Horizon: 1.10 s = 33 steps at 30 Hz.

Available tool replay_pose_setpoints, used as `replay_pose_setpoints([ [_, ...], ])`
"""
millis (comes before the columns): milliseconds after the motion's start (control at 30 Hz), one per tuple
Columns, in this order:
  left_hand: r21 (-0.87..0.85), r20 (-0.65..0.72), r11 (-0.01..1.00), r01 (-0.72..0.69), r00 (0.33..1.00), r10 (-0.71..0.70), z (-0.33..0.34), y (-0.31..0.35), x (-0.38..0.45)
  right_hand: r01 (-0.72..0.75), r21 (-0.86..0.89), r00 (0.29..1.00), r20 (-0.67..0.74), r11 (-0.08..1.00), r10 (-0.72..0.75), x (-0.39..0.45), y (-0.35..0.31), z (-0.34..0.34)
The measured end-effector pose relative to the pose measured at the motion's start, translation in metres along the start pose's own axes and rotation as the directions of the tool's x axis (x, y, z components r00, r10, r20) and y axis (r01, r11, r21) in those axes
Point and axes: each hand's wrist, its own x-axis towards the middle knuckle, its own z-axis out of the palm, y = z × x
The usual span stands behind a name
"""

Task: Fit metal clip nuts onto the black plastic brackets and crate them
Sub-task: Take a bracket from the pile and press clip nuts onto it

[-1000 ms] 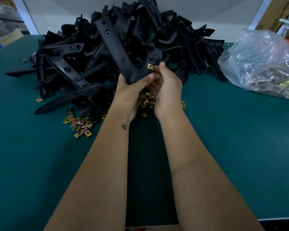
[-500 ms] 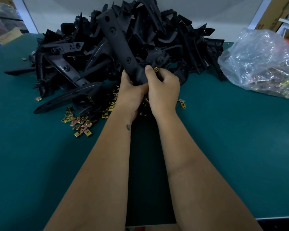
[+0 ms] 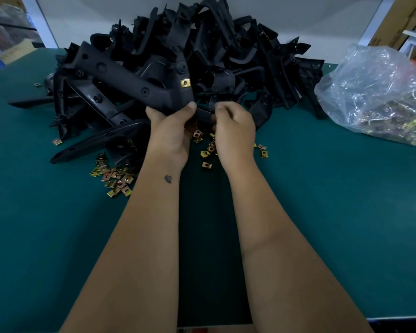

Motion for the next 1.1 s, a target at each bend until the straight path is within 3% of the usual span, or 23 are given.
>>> replay_pose_setpoints([
  [167, -0.140, -0.002, 0.990, 0.008, 1.000, -0.008, -0.005, 0.008, 0.003, 0.063, -0.346, 0.986, 0.168, 0.936, -0.004, -0.001, 0.003, -0.003],
  [333, -0.146, -0.001, 0.985, 0.091, 0.996, -0.093, -0.008, 0.012, 0.003, 0.333, -0.706, 0.929, 0.360, 0.625, -0.088, -0.004, 0.008, 0.004],
  [433, -0.123, -0.016, 0.986, 0.114, 0.993, -0.116, -0.007, 0.010, 0.003, 0.368, -0.747, 0.920, 0.378, 0.553, -0.101, -0.005, 0.010, 0.005],
  [633, -0.091, -0.017, 0.991, 0.095, 0.995, -0.097, -0.007, 0.009, 0.001, 0.372, -0.710, 0.921, 0.362, 0.599, -0.143, -0.003, 0.012, 0.005],
  [733, -0.092, -0.007, 0.992, 0.081, 0.997, -0.082, -0.004, 0.008, -0.001, 0.334, -0.633, 0.935, 0.314, 0.698, -0.163, -0.001, 0.013, 0.006],
  [833, -0.085, -0.003, 0.993, 0.084, 0.996, -0.085, -0.003, 0.007, -0.001, 0.196, -0.407, 0.975, 0.179, 0.892, -0.132, 0.000, 0.011, 0.005],
  [900, -0.093, -0.003, 0.991, 0.094, 0.995, -0.095, -0.003, 0.007, -0.001, 0.133, -0.228, 0.989, 0.087, 0.964, -0.116, -0.001, 0.008, 0.004],
  [1000, -0.096, -0.004, 0.987, 0.129, 0.992, -0.130, -0.004, 0.007, -0.002, 0.054, 0.029, 0.999, 0.006, 0.998, -0.054, 0.001, 0.006, 0.001],
  [1100, -0.091, 0.005, 0.982, 0.168, 0.986, -0.168, -0.003, 0.006, -0.003, -0.037, 0.267, 0.999, 0.026, 0.963, 0.031, 0.002, 0.003, -0.002],
])
